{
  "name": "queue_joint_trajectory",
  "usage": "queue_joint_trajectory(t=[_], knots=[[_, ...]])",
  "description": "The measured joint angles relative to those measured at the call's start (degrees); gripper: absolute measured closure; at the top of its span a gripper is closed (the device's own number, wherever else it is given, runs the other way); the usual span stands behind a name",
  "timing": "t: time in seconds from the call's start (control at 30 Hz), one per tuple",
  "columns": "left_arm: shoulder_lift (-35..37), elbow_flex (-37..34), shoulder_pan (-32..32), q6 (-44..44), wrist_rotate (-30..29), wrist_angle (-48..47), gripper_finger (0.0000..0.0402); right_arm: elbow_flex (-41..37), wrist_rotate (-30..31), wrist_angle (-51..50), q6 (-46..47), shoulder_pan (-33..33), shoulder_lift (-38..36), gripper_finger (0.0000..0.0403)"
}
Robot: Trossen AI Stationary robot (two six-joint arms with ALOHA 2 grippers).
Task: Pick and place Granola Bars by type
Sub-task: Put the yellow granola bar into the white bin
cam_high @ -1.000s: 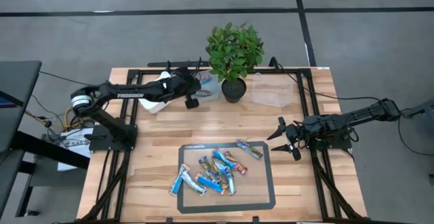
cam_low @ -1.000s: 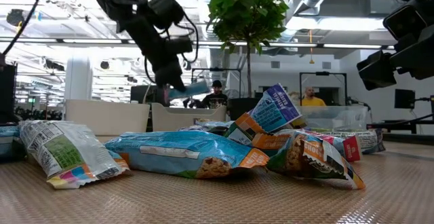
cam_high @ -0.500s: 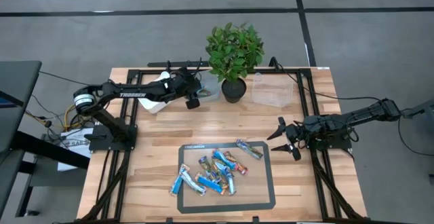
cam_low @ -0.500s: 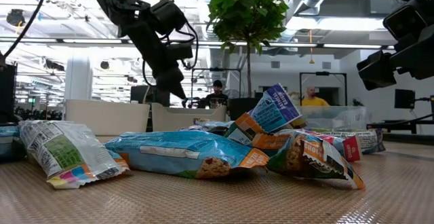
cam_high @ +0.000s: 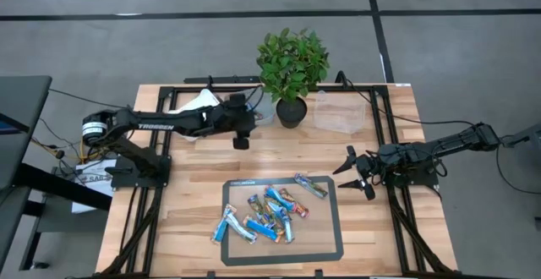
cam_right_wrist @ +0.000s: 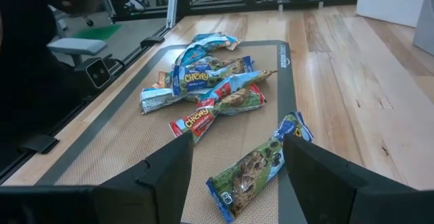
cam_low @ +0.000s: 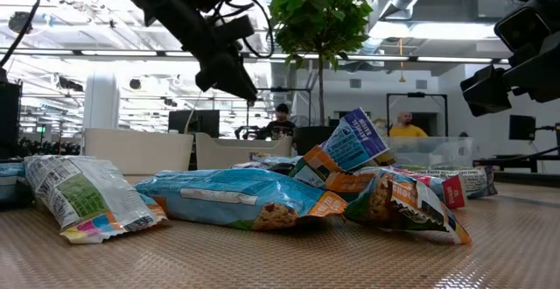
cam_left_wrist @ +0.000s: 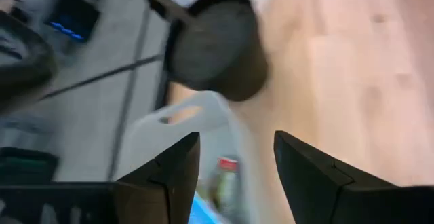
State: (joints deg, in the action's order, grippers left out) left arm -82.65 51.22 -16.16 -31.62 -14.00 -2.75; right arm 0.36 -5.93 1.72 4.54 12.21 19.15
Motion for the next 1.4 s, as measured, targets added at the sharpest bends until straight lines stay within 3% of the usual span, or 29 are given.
queue_joint_trajectory(t=[0.2,0.43,0.73,0.83,1.03,1.23,1.4], knots=[[0.17,0.0,-2.39,-7.43,-3.37,5.3,0.0219,0.01,0.0,0.0,0.02,0.0,0.0,0.0182],[0.33,0.16,-3.49,-0.48,-2.84,11.58,0.0219,0.0,0.0,0.0,0.02,0.02,0.0,0.0182],[0.09,0.28,-1.9,3.05,-6.28,5.18,0.0219,0.02,-0.02,0.0,0.02,0.02,0.0,0.0182],[0.09,0.39,1.86,6.52,-6.25,0.77,0.0219,0.01,0.0,0.0,0.01,0.02,0.0,0.0182],[0.57,0.43,13.81,16.2,-0.32,-10.23,0.0219,0.02,0.0,0.0,0.02,0.0,0.0,0.0182],[0.57,0.46,26.7,35.57,6.55,-17.13,0.0219,0.02,0.0,0.0,0.02,0.0,-0.02,0.0182],[0.57,0.46,36.69,51.68,7.22,-23.4,0.0219,0.02,-0.01,0.0,0.01,0.02,0.0,0.0182]])
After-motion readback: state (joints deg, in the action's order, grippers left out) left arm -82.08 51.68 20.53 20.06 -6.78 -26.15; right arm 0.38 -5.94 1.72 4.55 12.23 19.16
